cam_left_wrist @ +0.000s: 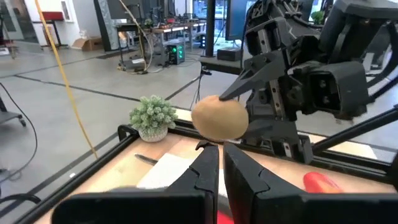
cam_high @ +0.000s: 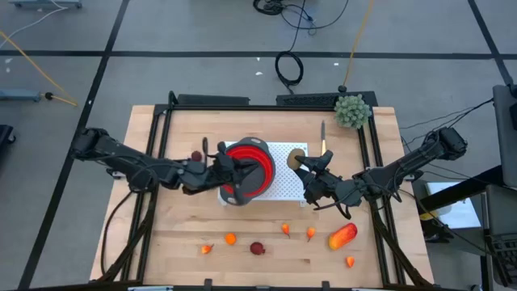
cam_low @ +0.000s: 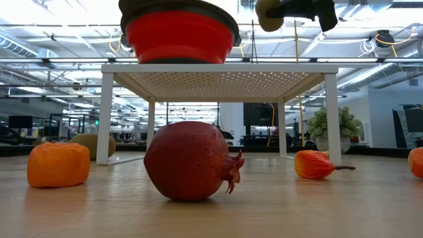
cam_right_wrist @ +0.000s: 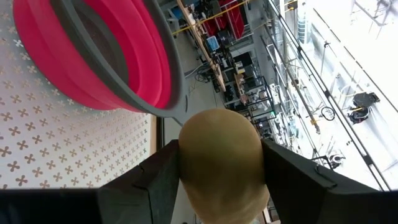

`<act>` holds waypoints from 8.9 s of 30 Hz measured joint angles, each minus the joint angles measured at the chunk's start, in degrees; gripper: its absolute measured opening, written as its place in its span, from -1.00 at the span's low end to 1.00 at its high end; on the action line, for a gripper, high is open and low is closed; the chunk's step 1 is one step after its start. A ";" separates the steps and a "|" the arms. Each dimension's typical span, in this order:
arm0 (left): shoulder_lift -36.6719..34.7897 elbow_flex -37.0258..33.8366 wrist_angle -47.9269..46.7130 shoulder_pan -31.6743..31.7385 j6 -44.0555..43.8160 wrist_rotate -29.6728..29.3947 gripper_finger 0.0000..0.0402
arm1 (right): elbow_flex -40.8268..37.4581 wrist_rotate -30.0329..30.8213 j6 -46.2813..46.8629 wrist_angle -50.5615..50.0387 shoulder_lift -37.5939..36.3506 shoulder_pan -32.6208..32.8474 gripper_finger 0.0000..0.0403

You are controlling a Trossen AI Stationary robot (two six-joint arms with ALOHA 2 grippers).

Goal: Pick & Place Fruit
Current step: Put the right kiwi into the strainer bowl on the shelf, then put the mango into the strainer bowl on the shelf

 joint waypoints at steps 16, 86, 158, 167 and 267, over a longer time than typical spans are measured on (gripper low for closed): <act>12.32 12.61 -5.05 2.40 3.41 0.70 -0.89 | 0.02 0.00 0.00 0.00 0.00 0.02 0.00; 17.60 14.16 0.15 5.24 1.49 5.70 -0.10 | 0.00 -4.94 -9.29 17.16 6.27 -0.02 0.00; 11.67 14.11 -7.91 -1.23 7.22 -7.73 -0.14 | -11.81 3.24 0.74 16.55 -6.94 9.15 -0.82; 11.43 14.11 -10.93 -3.07 5.99 -9.92 -0.14 | -15.24 -8.15 12.07 9.36 -16.97 9.03 -0.98; 9.69 14.09 -44.83 4.17 -21.12 6.65 0.34 | -15.61 -18.29 36.00 -12.96 -35.71 9.01 -1.00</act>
